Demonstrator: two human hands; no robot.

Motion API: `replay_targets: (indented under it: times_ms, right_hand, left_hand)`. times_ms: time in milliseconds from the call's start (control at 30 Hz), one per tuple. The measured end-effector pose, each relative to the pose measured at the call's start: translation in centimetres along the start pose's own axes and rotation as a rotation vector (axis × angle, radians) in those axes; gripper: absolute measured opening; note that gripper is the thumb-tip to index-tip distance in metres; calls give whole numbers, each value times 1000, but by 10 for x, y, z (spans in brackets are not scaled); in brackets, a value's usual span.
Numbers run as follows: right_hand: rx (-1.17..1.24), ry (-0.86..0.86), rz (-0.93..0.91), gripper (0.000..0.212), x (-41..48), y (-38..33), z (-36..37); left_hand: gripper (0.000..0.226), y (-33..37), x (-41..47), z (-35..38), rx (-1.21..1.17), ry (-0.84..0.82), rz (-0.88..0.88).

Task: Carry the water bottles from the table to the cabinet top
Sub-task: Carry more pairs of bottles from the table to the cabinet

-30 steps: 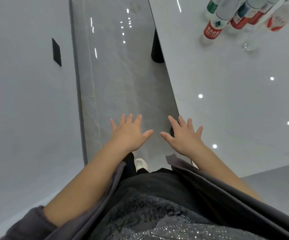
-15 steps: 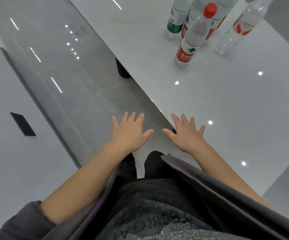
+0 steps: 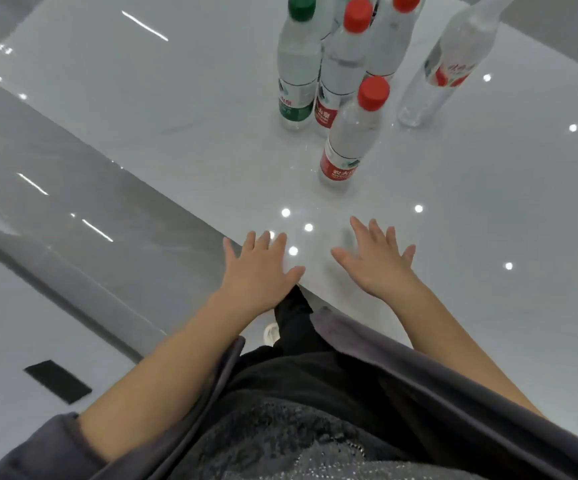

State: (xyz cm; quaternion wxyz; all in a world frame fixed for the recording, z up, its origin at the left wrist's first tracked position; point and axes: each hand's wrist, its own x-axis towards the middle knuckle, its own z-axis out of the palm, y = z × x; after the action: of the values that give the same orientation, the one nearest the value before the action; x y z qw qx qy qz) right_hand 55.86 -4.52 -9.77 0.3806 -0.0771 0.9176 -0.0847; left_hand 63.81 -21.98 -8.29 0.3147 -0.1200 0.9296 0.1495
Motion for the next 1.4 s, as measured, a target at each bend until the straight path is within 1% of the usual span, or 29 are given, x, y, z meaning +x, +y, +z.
replay_targets:
  times_ms: [133, 200, 300, 433, 533, 600, 667, 700, 767, 833, 933, 1000, 1067, 1200, 1300, 1400]
  right_hand:
    - [110, 37, 75, 76, 31, -15, -16]
    - [185, 52, 101, 81, 41, -24, -23]
    - [308, 119, 148, 93, 53, -30, -34]
    - [512, 256, 196, 103, 71, -34, -32]
    - [794, 401, 166, 105, 77, -49, -31]
    - [1032, 471, 179, 98, 81, -63, -29]
    - [1205, 528, 223, 80, 92, -76, -26]
    - [1243, 576, 247, 71, 98, -82, -24]
    - [1290, 671, 276, 58, 107, -91, -21]
    - [1334, 729, 322, 53, 110, -96, -20]
    - [1372, 771, 364, 54, 109, -101, -16]
    - [1384, 793, 373, 44, 105, -104, -12]
    - [1397, 806, 359, 33, 98, -109, -9]
    - [1418, 825, 373, 29, 87, -118, 0]
    - [1432, 857, 395, 29, 82, -125, 7]
    - [1438, 876, 411, 30, 82, -129, 13]
  left_hand:
    - [68, -17, 37, -24, 39, -3, 53]
    - [67, -24, 56, -37, 5, 29, 77]
    - [66, -32, 87, -60, -72, 73, 127]
    - [70, -43, 132, -87, -189, 59, 216]
    - [73, -49, 162, -106, -312, 66, 275]
    - [74, -56, 178, -117, -303, 47, 308]
    - [76, -67, 193, -126, -262, 7, 337]
    - [76, -73, 199, -130, -242, -8, 353]
    - [78, -81, 207, -135, -229, -21, 398]
    - [82, -84, 213, -140, -262, -22, 424]
    - [90, -83, 224, -145, -424, 10, 426]
    - [89, -78, 234, -149, -555, 34, 477]
    - [82, -69, 242, -151, -620, 33, 523]
    - [75, -51, 255, -150, -657, 15, 546]
    - [70, -51, 263, -151, -612, 1, 547]
    - [68, -65, 264, -151, -549, -47, 577]
